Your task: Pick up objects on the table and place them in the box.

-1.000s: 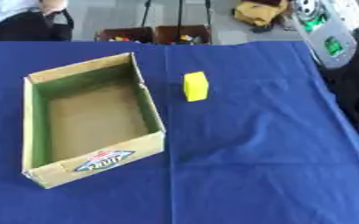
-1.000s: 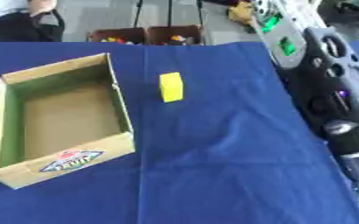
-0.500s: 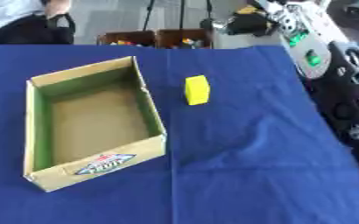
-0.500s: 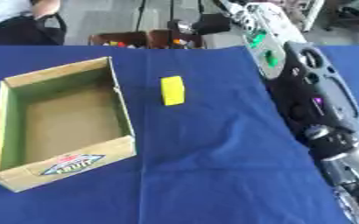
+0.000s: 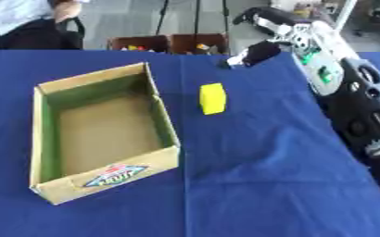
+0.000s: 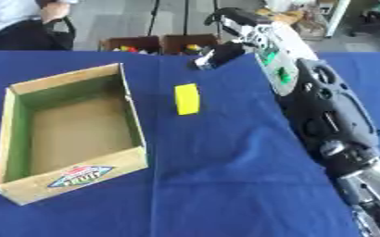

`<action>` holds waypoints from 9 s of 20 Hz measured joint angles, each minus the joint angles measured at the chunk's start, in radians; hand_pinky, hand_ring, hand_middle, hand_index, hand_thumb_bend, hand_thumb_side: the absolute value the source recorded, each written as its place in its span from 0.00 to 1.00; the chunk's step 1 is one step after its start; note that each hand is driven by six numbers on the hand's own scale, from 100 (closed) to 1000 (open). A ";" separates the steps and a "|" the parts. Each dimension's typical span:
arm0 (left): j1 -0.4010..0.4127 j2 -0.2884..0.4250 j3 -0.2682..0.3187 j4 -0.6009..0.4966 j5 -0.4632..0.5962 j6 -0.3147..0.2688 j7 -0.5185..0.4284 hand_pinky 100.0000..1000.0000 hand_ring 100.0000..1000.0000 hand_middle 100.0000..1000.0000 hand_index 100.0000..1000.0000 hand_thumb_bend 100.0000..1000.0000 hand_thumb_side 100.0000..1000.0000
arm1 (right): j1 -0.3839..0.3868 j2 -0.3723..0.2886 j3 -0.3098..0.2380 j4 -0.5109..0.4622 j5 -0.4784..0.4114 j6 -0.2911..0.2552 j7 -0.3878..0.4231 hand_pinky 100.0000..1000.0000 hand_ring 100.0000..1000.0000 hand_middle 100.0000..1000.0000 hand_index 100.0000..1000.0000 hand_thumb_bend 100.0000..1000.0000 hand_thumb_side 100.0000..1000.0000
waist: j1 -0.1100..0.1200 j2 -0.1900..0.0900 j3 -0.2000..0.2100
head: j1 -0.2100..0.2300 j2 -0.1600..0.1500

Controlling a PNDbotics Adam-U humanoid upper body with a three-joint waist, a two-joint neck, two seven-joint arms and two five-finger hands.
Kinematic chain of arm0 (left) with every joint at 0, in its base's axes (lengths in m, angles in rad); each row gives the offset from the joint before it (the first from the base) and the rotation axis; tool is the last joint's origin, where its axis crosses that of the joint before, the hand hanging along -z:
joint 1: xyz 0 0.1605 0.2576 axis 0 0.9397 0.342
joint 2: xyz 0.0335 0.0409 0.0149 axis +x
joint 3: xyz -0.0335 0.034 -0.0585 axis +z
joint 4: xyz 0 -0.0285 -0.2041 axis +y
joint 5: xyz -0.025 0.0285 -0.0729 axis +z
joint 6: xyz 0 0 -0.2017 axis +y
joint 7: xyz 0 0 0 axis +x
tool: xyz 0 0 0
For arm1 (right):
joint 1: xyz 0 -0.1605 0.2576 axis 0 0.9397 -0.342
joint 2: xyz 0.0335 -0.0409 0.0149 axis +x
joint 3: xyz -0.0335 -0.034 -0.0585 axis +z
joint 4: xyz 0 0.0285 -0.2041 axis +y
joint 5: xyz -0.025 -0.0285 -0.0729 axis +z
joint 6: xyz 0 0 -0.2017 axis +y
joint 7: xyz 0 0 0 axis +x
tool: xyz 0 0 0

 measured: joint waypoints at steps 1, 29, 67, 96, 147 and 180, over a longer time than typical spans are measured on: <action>0.000 0.000 -0.001 0.000 0.000 0.001 0.000 0.72 0.92 0.92 0.98 0.00 1.00 | 0.000 0.001 0.000 0.002 -0.007 -0.005 0.019 0.86 0.91 0.91 0.97 0.67 0.38 | -0.001 0.000 0.001 | 0.001 0.000; -0.012 -0.014 -0.004 0.000 -0.001 0.018 -0.025 0.72 0.91 0.90 0.97 0.00 1.00 | 0.078 -0.021 0.055 -0.071 -0.267 -0.058 0.223 0.83 0.92 0.90 0.93 0.50 0.18 | -0.008 0.014 0.010 | 0.010 -0.009; -0.043 -0.025 -0.014 0.000 0.013 0.015 -0.045 0.72 0.91 0.89 0.96 0.00 1.00 | 0.033 -0.018 0.054 0.006 -0.194 -0.104 0.232 0.83 0.91 0.89 0.91 0.34 0.17 | -0.036 0.060 0.059 | -0.033 -0.043; -0.052 -0.026 -0.014 0.000 0.018 0.014 -0.047 0.72 0.91 0.89 0.96 0.00 1.00 | 0.035 -0.014 0.053 0.062 -0.144 -0.076 0.175 0.46 0.61 0.57 0.60 0.20 0.08 | -0.036 0.074 0.066 | -0.050 -0.052; -0.109 -0.026 -0.021 0.000 0.047 -0.048 -0.058 0.73 0.91 0.89 0.95 0.00 1.00 | -0.061 0.208 0.144 -0.316 -0.165 0.146 -0.038 0.17 0.45 0.41 0.39 0.00 0.09 | -0.057 0.036 0.123 | -0.127 -0.036; -0.140 -0.035 -0.021 0.000 0.053 -0.061 -0.060 0.72 0.91 0.89 0.95 0.00 1.00 | 0.027 0.344 0.227 -0.085 -0.034 0.098 -0.008 0.52 0.70 0.70 0.73 0.02 0.15 | -0.077 0.037 0.135 | -0.149 -0.053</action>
